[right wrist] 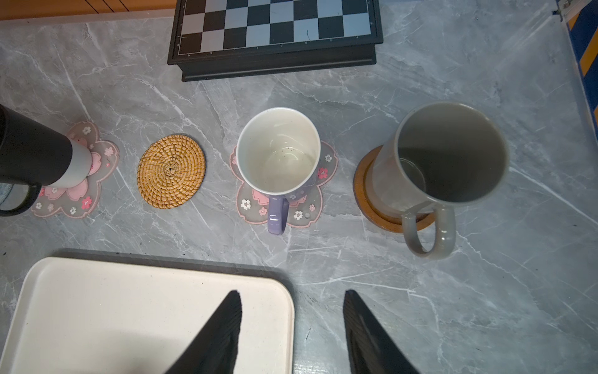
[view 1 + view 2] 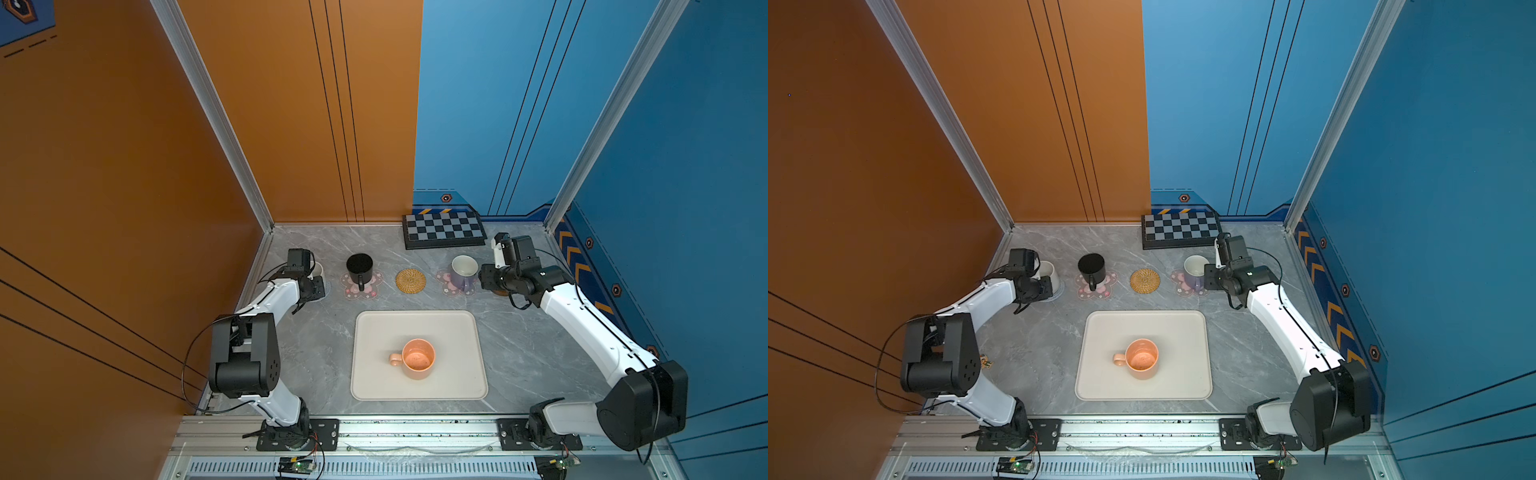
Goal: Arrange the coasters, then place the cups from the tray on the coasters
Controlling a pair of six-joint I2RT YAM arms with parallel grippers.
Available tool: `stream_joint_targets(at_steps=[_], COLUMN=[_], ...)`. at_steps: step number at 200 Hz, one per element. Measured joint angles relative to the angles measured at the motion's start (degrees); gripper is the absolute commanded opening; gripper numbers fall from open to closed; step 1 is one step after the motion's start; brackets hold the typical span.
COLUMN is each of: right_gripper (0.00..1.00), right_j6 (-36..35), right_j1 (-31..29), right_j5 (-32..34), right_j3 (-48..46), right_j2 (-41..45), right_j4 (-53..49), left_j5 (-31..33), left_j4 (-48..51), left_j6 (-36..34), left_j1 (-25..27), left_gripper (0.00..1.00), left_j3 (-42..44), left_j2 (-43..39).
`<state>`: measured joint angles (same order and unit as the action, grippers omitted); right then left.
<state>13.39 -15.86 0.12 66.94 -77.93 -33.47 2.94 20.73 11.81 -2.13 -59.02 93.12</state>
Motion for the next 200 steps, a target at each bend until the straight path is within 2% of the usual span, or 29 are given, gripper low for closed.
stream_joint_targets(at_steps=[62,115,166,200], right_gripper=[0.55,0.55,0.55,0.56], right_j6=[0.0,0.0,-0.02,-0.02], right_j1=[0.0,0.0,0.0,0.0], right_j5=[0.0,0.0,0.0,0.0], right_j3=[-0.07,-0.48,-1.05,-1.16], right_j2=[0.2,1.31,1.95,1.99], right_j4=[-0.02,-0.11,-0.44,-0.5], left_j5=[0.0,0.22,0.63,0.63], left_j4=[-1.31,-1.86,-1.95,-1.92], left_j6=[0.26,0.66,0.66,0.96], left_j1=[0.07,0.22,0.15,-0.13], left_gripper=[0.04,0.13,0.12,0.17], left_j3=[0.94,1.33,1.49,1.49], left_j2=[0.0,-0.02,-0.09,0.0])
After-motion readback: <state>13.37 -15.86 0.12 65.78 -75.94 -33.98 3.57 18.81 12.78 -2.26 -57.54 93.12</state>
